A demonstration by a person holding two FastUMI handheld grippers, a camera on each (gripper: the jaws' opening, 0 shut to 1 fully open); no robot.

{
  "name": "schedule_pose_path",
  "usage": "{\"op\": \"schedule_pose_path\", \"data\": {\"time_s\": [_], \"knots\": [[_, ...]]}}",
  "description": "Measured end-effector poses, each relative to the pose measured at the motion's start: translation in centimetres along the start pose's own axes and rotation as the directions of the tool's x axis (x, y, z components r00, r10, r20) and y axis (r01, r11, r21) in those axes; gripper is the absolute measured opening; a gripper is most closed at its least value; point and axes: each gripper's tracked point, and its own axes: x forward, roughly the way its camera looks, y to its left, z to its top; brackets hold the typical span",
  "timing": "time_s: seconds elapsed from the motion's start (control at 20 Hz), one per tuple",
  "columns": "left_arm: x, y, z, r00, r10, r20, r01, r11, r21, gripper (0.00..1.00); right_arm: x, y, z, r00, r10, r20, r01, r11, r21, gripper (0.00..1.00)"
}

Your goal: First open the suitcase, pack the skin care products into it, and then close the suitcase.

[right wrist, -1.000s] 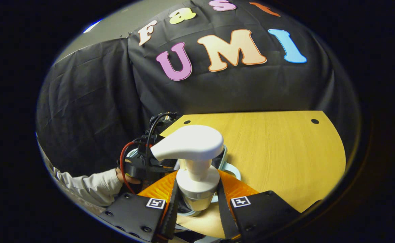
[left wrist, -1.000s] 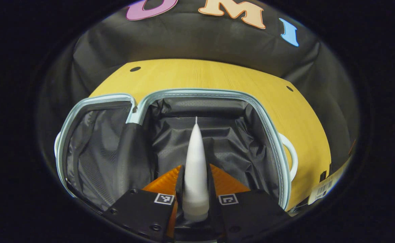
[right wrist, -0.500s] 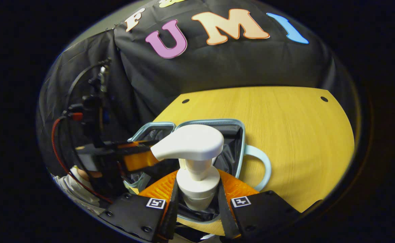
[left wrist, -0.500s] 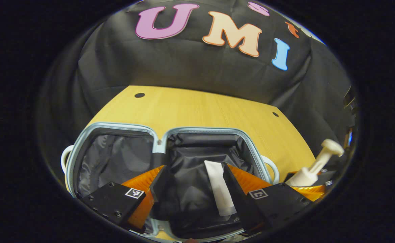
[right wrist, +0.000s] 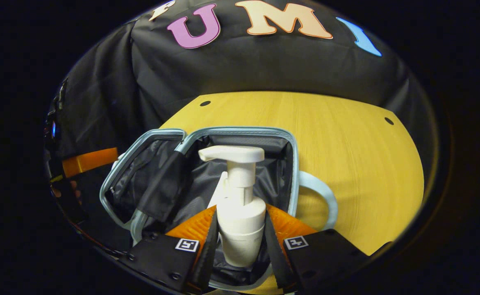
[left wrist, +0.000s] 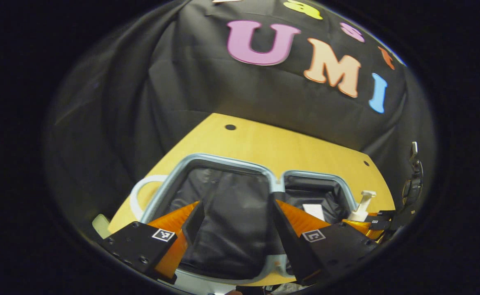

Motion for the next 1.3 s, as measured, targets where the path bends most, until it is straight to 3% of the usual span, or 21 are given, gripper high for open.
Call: {"op": "schedule_pose_path", "data": {"time_s": [0.1,0.15,0.2,0.25,0.35,0.55,0.85,1.05,1.1,1.15,1.3], "knots": [[-0.1,3.6,0.4,0.998,0.068,0.003,-0.068,0.997,-0.034,0.96,0.0,0.0,1.0,1.0,0.001,0.03,-0.002,1.0,0.022,0.6],[-0.1,5.5,0.5,0.995,0.098,0.0,-0.098,0.994,-0.05,0.96,-0.2,0.0,1.6,0.999,0.006,0.048,-0.008,0.999,0.031,0.74],[-0.1,7.3,0.6,0.992,0.126,-0.005,-0.126,0.99,-0.066,0.94,-0.6,0.2,1.8,0.998,0.007,0.068,-0.01,0.999,0.035,0.79],[0.2,9.1,0.6,0.988,0.153,-0.015,-0.154,0.985,-0.075,0.96,-0.8,0.1,2.4,0.996,0.009,0.088,-0.012,0.999,0.038,0.91],[0.8,12.3,0.7,0.979,0.2,-0.034,-0.202,0.976,-0.08,0.96,-1.9,0.0,3.5,0.991,0.012,0.13,-0.018,0.999,0.046,0.98],[2.9,16.7,0.5,0.966,0.243,-0.089,-0.249,0.966,-0.064,0.96,-3.7,-1.3,4.5,0.983,-0.019,0.182,0.009,0.998,0.056,0.98],[8.0,19.1,-3.5,0.935,0.246,-0.255,-0.267,0.963,-0.05,0.96,-5.5,-4.4,4.4,0.975,-0.106,0.196,0.092,0.992,0.083,0.98],[9.1,20.6,-4.8,0.919,0.238,-0.316,-0.263,0.964,-0.04,0.94,-6.2,-5.7,4.3,0.97,-0.145,0.194,0.129,0.987,0.096,0.98],[9.6,20.0,-5.2,0.923,0.194,-0.331,-0.223,0.973,-0.053,0.93,-6.3,-5.8,4.3,0.969,-0.15,0.195,0.135,0.987,0.091,0.98],[9.9,19.4,-5.0,0.935,0.136,-0.328,-0.174,0.981,-0.088,0.84,-6.5,-6.0,4.4,0.968,-0.156,0.198,0.142,0.986,0.085,0.98],[10.5,18.6,-5.5,0.922,0.126,-0.366,-0.162,0.984,-0.069,0.29,-6.9,-6.1,4.5,0.965,-0.157,0.211,0.145,0.987,0.071,0.98]]}}
